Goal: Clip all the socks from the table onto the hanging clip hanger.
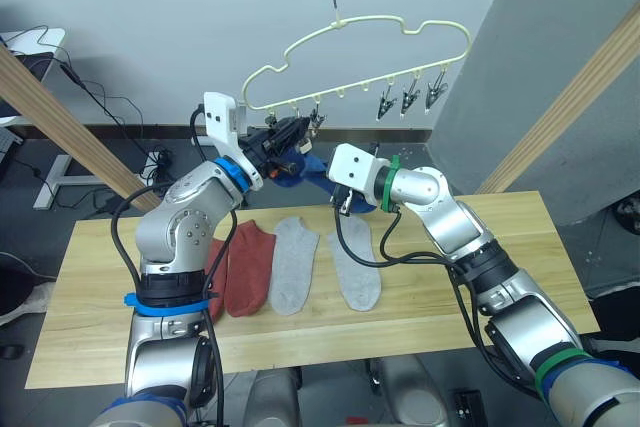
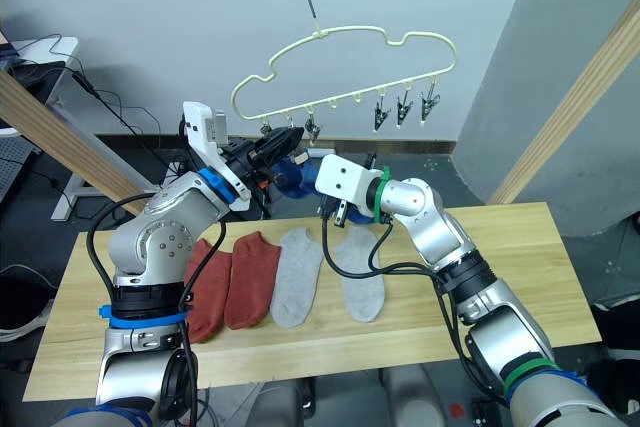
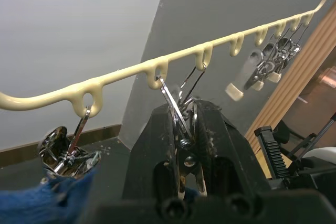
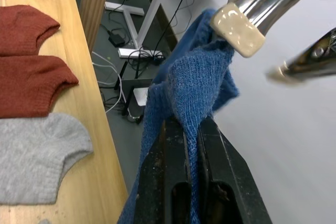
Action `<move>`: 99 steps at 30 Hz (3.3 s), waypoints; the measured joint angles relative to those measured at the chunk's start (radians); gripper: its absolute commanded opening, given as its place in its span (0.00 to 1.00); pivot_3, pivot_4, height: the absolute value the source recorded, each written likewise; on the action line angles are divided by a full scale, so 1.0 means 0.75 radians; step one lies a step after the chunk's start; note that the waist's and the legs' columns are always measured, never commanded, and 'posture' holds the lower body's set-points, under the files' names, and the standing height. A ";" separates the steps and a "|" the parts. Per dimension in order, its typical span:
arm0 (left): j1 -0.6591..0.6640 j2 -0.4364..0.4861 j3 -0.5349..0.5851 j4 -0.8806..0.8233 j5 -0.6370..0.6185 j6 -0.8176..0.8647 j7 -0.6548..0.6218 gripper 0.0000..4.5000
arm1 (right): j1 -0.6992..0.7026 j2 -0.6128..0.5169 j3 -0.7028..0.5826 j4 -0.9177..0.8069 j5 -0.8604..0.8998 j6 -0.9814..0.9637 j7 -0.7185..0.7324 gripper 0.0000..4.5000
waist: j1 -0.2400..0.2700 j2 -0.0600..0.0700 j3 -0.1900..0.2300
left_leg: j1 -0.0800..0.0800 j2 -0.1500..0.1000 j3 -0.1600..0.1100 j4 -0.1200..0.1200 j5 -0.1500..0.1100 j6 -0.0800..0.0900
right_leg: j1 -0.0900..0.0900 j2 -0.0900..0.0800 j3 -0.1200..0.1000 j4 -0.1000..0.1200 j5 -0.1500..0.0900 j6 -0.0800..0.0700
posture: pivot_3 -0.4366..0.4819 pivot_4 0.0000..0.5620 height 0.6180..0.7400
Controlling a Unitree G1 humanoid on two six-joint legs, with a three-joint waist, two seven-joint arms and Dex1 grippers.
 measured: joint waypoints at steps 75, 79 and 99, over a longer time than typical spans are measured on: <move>0.108 0.080 0.052 -0.107 -0.091 0.107 -0.004 0.54 | 0.059 0.171 -0.088 -0.049 0.036 0.030 -0.084 0.40 | -0.001 0.000 0.000 | 0.000 0.000 0.000 0.006 0.000 0.000 | 0.000 0.000 0.000 0.008 0.000 0.000 | 0.26 0.48 1.00; 0.135 0.089 0.041 -0.113 -0.045 0.057 -0.004 0.54 | 0.071 0.142 -0.077 -0.083 0.052 0.079 -0.026 0.47 | -0.001 0.000 0.000 | 0.000 0.000 0.000 0.006 0.000 0.000 | -0.001 0.000 0.000 0.008 0.000 0.000 | 0.26 0.48 1.00; 0.261 -0.137 -0.165 -0.026 0.542 -0.671 0.241 0.54 | 0.340 -0.262 -0.391 -0.890 0.497 0.611 0.237 0.47 | 0.028 0.000 0.000 | 0.000 0.000 0.000 0.007 0.000 0.000 | 0.000 0.001 0.001 0.007 0.000 0.000 | 0.22 0.52 1.00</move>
